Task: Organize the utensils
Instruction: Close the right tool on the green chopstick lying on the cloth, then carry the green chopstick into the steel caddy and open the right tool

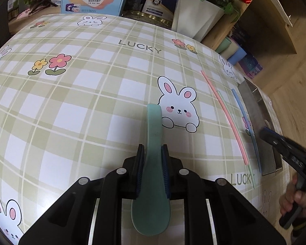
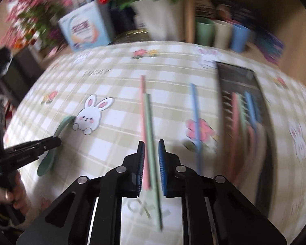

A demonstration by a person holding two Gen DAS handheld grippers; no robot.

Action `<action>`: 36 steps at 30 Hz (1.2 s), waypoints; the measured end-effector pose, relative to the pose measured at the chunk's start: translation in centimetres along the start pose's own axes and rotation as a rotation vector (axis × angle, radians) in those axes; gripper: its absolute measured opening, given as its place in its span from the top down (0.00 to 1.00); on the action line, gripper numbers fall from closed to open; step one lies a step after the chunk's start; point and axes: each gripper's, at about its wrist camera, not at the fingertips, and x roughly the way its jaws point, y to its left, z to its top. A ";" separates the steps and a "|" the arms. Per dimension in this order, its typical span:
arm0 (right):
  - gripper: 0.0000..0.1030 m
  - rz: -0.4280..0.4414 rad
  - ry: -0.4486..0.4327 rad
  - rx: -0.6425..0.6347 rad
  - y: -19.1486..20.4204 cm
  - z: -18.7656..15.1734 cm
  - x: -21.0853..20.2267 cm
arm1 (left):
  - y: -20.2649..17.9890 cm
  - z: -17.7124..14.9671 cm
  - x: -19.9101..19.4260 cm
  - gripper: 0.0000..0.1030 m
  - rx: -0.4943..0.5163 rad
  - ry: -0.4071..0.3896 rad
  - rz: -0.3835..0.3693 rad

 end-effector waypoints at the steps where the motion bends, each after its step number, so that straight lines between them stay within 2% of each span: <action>1: 0.91 -0.005 0.007 -0.009 0.2 0.4 0.4 | 0.1 0.0 0.0 0.84 0.003 0.000 -0.002; 6: 0.91 -0.064 0.076 -0.006 -0.5 1.4 2.8 | 0.2 -0.1 0.0 0.84 0.005 0.000 -0.020; 12: 0.91 -0.049 0.124 0.004 -1.1 0.7 3.6 | 0.3 -0.2 -0.1 0.84 0.010 -0.006 -0.030; 26: 0.91 -0.059 0.133 -0.039 0.1 1.2 5.0 | 0.1 -0.1 0.0 0.83 0.023 -0.004 -0.027; 36: 0.93 -0.045 0.071 0.093 -0.5 0.4 4.8 | 0.2 -0.1 0.0 0.83 0.029 0.000 -0.028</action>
